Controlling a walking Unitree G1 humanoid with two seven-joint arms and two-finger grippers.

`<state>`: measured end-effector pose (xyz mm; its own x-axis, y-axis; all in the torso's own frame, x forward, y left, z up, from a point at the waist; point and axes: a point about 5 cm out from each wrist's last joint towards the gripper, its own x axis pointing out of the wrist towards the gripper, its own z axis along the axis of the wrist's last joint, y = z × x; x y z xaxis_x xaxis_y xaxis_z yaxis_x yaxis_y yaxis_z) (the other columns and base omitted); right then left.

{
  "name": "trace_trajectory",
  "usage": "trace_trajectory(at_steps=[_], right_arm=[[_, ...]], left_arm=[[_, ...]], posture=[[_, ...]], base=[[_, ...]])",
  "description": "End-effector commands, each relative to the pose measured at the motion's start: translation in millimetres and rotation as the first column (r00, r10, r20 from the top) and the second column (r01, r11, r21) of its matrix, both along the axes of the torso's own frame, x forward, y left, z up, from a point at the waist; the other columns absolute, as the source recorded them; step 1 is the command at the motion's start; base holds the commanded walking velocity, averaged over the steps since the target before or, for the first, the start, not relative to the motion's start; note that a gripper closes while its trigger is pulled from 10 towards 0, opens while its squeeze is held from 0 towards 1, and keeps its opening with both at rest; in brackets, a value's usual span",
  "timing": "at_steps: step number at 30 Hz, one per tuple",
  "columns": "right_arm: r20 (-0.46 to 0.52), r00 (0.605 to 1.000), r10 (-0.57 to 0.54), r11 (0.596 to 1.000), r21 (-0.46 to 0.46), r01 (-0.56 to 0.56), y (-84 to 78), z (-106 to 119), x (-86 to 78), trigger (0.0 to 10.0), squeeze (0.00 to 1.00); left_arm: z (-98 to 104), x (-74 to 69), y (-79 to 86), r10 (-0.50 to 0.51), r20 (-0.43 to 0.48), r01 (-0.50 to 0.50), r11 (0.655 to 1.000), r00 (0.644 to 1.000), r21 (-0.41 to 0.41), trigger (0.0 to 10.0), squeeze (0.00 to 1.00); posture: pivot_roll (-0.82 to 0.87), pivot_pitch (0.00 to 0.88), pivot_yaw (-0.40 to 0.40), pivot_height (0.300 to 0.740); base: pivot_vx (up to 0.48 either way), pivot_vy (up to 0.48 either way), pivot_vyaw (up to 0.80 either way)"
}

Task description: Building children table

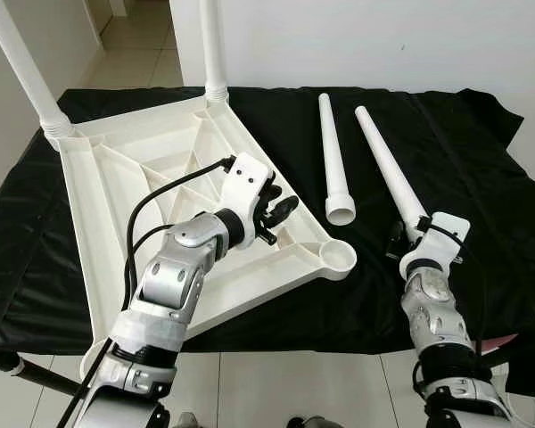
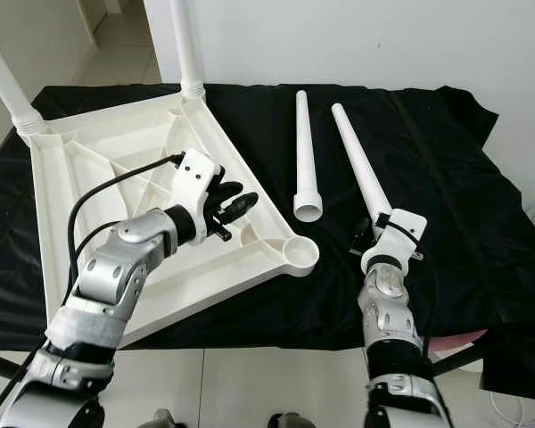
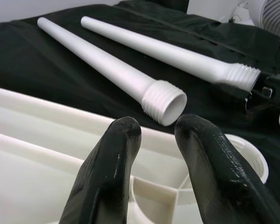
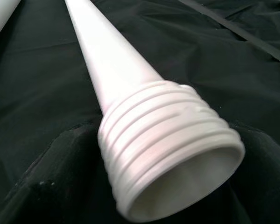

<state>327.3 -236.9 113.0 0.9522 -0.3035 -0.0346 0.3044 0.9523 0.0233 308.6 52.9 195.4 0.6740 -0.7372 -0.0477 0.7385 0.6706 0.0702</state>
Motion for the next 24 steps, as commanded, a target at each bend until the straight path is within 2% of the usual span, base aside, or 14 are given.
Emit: trace_trajectory(at_steps=[1, 3, 6, 11, 16, 21, 22, 24], right_arm=[[-0.002, 0.999, 0.046, 0.998, -0.046, -0.046, 0.0, -0.2, 2.4, 10.0, 0.0], [0.007, 0.996, 0.089, 0.993, -0.079, -0.088, -1.2, 1.8, 4.7, 10.0, 0.0], [0.007, 0.994, 0.109, 0.989, -0.097, -0.108, -1.7, 2.4, 5.9, 10.0, 0.0], [0.018, 0.975, 0.22, 0.968, -0.128, -0.216, 1.4, 3.5, 10.0, 10.0, 0.0], [0.014, 0.957, 0.29, 0.954, -0.082, -0.288, 5.1, -2.7, 12.2, 10.0, 0.0], [0.003, 0.938, 0.348, 0.933, -0.095, -0.346, 8.7, -6.4, 13.8, 10.0, 0.0], [-0.008, 0.933, 0.359, 0.929, -0.097, -0.358, 8.5, -6.9, 14.5, 2.2, 0.0], [-0.015, 0.929, 0.369, 0.925, -0.097, -0.369, 8.3, -7.4, 15.1, 2.2, 0.0]], left_arm=[[-2.8, -8.3, -2.5, -0.059, -0.005, 0.059, 0.998, 0.998, 0.016, 10.0, 0.0], [-7.1, -15.6, -4.1, -0.094, -0.006, 0.094, 0.995, 0.996, 0.033, 10.0, 0.0], [-9.7, -18.9, -4.6, -0.105, -0.013, 0.105, 0.994, 0.994, 0.04, 10.0, 0.0], [-16.1, -35.4, -8.4, -0.165, -0.026, 0.166, 0.984, 0.986, 0.064, 10.0, 0.0], [-16.9, -44.8, -14.3, -0.191, -0.03, 0.193, 0.978, 0.981, 0.077, 10.0, 0.0], [-13.9, -52.4, -20.1, -0.216, -0.021, 0.217, 0.973, 0.976, 0.072, 10.0, 0.0], [-13.5, -55.6, -22.5, -0.231, -0.013, 0.231, 0.97, 0.973, 0.078, 10.0, 0.0], [-13.2, -58.2, -24.1, -0.241, -0.008, 0.241, 0.967, 0.97, 0.083, 10.0, 0.0]], posture=[[0.06, 0.094, -0.008, 0.74], [0.06, 0.096, -0.011, 0.74], [0.07, 0.098, -0.014, 0.74], [0.08, 0.104, -0.022, 0.74], [0.09, 0.109, -0.032, 0.74], [0.09, 0.111, -0.035, 0.74], [0.09, 0.11, -0.037, 0.74], [0.09, 0.11, -0.037, 0.74]], base=[[0.0, 0.0, 0.0], [0.0, 0.0, 0.0], [0.0, 0.0, 0.0], [0.0, 0.0, 0.0], [0.0, 0.0, 0.0], [0.0, 0.0, 0.0], [0.0, 0.0, 0.0], [0.0, 0.0, 0.0]])
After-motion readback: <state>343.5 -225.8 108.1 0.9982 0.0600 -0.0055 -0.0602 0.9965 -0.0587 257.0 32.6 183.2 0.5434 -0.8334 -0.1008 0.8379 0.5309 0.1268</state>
